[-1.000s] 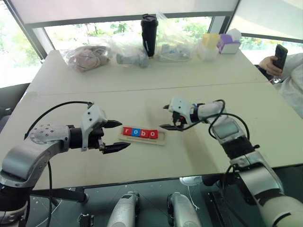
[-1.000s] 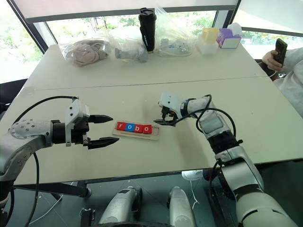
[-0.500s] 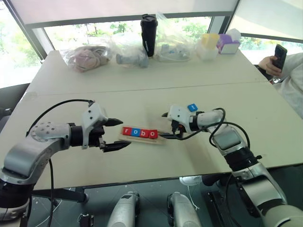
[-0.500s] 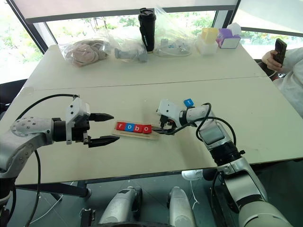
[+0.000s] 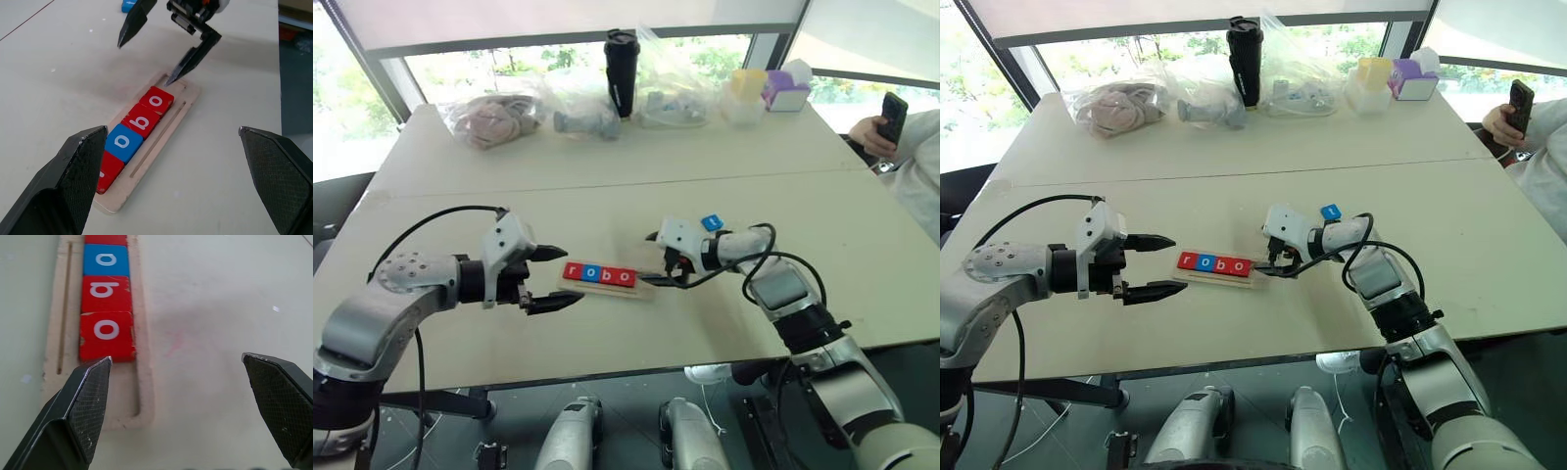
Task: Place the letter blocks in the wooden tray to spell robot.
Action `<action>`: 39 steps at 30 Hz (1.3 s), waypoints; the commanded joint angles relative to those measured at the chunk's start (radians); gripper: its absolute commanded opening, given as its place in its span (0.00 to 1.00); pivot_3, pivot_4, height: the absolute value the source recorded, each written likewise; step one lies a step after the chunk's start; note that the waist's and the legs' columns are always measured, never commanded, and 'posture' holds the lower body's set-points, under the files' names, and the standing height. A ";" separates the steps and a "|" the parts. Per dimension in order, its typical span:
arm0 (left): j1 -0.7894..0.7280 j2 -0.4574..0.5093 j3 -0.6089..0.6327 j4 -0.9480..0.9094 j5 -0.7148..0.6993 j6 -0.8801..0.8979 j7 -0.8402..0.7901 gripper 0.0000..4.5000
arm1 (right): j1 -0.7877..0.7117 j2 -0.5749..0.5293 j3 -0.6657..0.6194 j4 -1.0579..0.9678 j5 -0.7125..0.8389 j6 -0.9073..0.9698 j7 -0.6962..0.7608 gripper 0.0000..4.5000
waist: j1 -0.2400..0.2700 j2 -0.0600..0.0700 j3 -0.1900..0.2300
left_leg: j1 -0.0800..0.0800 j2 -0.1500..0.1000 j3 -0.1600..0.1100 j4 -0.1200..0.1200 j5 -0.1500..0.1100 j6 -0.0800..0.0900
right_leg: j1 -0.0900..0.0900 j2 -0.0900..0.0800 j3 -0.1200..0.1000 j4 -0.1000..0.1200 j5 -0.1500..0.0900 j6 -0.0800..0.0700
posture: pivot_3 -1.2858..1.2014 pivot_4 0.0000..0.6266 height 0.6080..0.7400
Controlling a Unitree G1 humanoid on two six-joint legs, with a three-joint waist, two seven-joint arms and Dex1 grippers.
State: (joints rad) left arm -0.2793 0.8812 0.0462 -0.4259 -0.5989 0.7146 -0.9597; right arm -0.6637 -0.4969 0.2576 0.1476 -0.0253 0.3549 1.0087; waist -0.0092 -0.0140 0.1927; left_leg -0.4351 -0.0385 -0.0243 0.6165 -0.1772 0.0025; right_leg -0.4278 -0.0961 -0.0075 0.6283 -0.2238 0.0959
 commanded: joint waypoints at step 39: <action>-0.052 -0.023 -0.005 0.001 0.007 -0.006 -0.010 1.00 | -0.127 0.138 -0.326 0.275 0.079 0.318 -0.686 0.27 | -0.005 0.000 0.000 | 0.000 0.000 0.001 0.000 0.000 0.001 | 0.000 0.001 0.001 0.000 0.000 0.000 | 0.52 0.24 1.00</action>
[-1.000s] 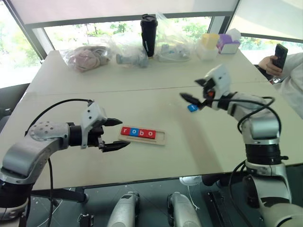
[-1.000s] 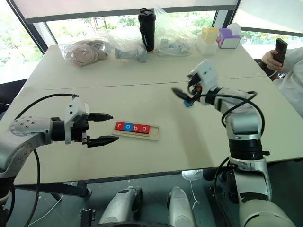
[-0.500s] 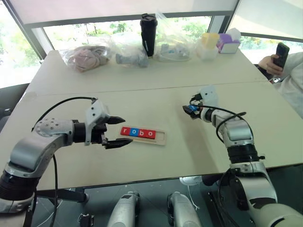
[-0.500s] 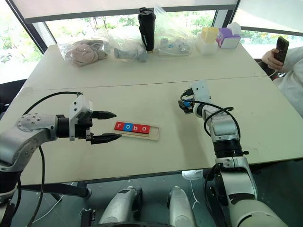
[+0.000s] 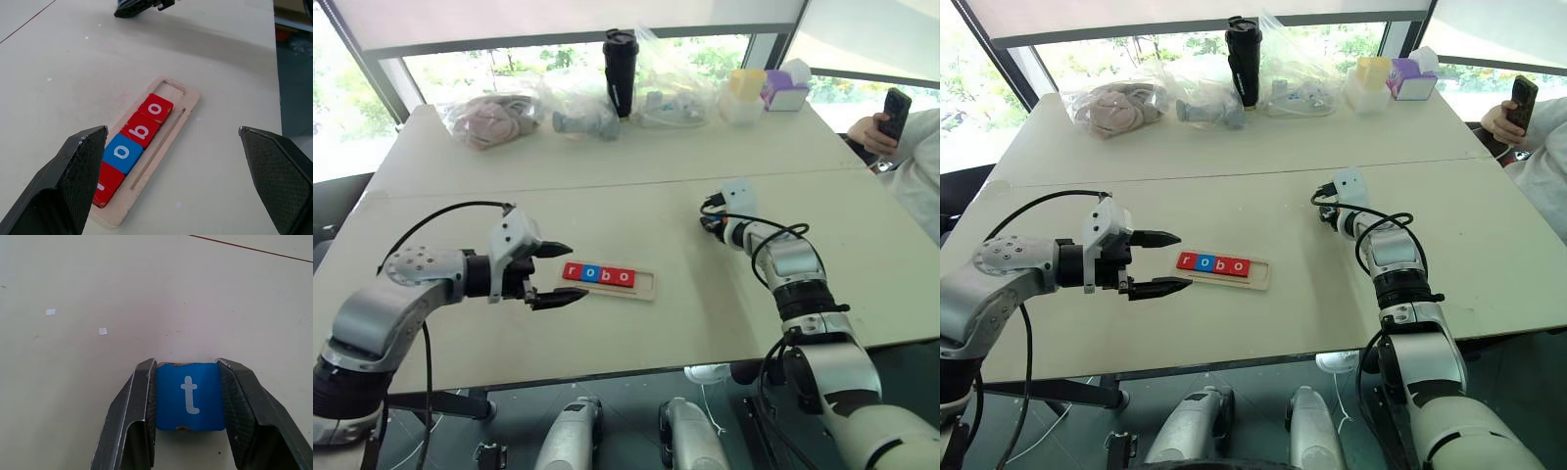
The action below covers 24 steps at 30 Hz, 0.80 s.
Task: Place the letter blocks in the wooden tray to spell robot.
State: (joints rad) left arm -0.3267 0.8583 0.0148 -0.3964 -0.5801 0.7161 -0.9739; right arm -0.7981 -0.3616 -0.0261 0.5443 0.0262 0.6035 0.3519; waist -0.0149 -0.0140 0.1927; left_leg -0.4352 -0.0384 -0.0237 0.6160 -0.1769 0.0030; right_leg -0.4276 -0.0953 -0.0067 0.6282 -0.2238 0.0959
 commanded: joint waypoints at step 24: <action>-0.056 -0.026 -0.035 0.031 0.012 -0.044 -0.047 1.00 | 0.301 0.507 -0.250 -1.153 0.003 1.011 -0.428 0.27 | 0.001 0.001 0.000 | -0.001 0.000 -0.001 -0.003 0.000 -0.001 | -0.003 -0.001 0.000 -0.002 0.000 -0.001 | 0.52 0.24 1.00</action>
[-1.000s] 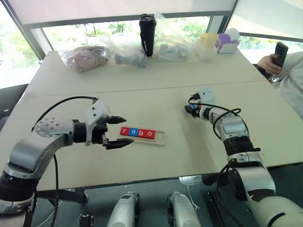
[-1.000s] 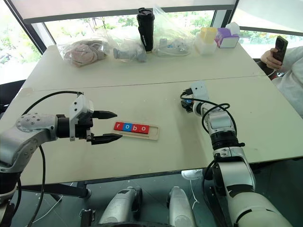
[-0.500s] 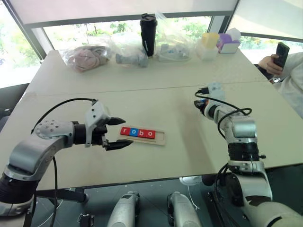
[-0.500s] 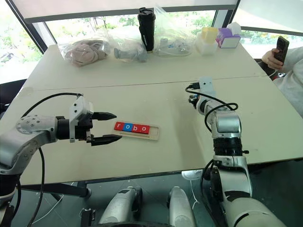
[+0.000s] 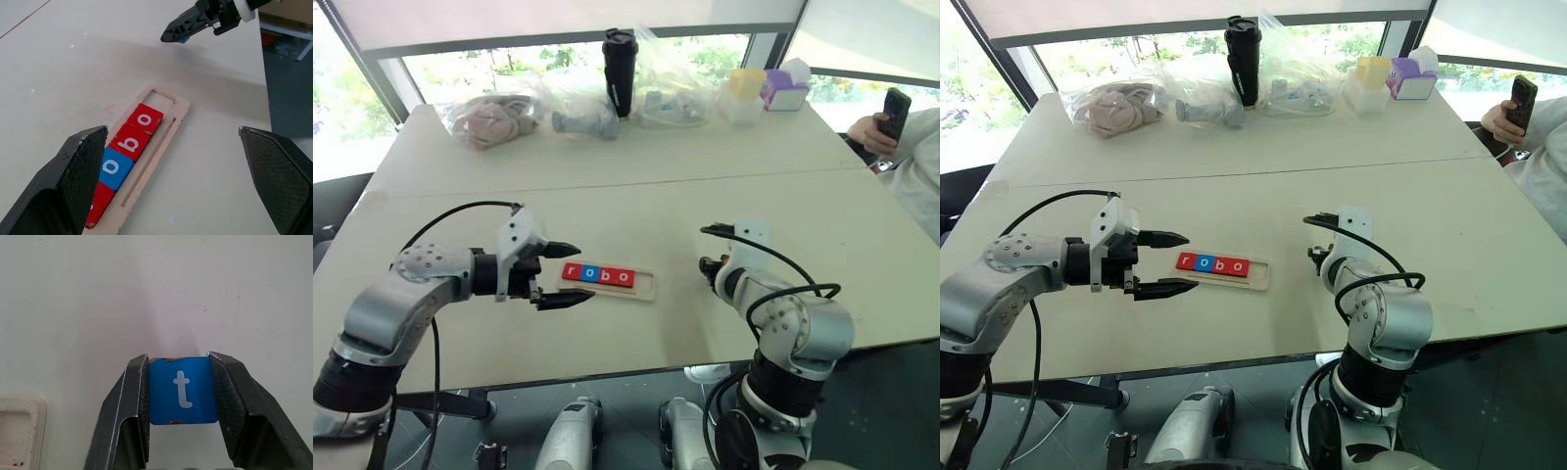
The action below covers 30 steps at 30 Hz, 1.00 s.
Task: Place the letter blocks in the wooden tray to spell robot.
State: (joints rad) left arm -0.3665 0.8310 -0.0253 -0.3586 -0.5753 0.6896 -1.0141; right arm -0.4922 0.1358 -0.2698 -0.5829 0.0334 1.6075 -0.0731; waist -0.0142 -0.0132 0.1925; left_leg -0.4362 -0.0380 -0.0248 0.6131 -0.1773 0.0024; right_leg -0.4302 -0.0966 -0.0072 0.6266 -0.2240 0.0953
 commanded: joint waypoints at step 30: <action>0.015 0.073 -0.013 -0.023 0.057 -0.047 -0.091 1.00 | 0.116 -0.926 0.346 0.643 0.138 -1.364 1.164 0.99 | 0.001 -0.001 0.000 | -0.005 0.000 0.003 0.004 -0.003 0.006 | 0.003 -0.001 -0.001 -0.012 0.000 0.001 | 0.52 0.24 1.00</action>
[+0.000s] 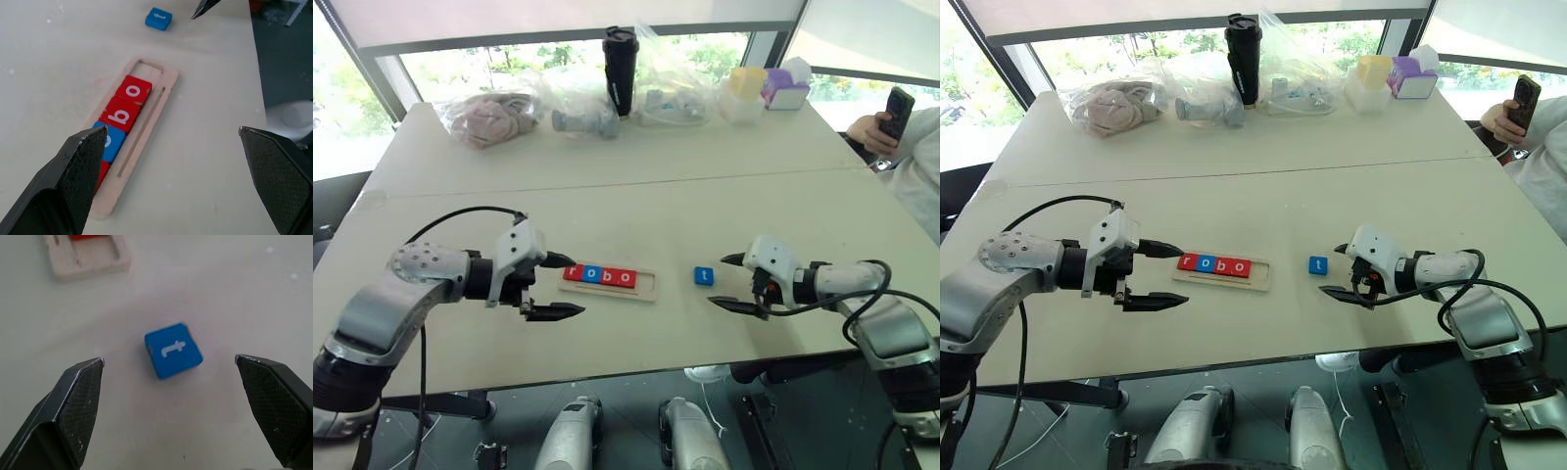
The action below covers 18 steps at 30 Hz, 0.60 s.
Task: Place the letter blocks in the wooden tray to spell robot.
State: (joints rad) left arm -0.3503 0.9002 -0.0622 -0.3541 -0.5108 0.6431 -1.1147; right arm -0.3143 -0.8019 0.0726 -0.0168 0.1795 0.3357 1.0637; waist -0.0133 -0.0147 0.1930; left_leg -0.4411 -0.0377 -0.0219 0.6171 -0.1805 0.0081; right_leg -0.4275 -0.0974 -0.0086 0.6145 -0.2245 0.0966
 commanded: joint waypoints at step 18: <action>0.043 0.011 0.068 -0.059 -0.020 0.019 0.058 1.00 | -0.190 0.068 0.036 0.306 -0.008 -0.189 0.141 0.25 | 0.003 0.000 0.000 | 0.001 0.000 -0.001 0.000 0.000 0.000 | 0.000 0.000 0.000 0.002 0.001 -0.001 | 0.52 0.24 1.00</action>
State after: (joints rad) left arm -0.3072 0.8998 -0.0251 -0.3889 -0.5157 0.6654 -1.0607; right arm -0.4831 -0.7316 0.1382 0.3156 0.1463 0.1340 1.2019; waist -0.0106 -0.0147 0.1930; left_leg -0.4402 -0.0381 -0.0224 0.6174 -0.1804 0.0078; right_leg -0.4272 -0.0971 -0.0085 0.6168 -0.2234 0.0960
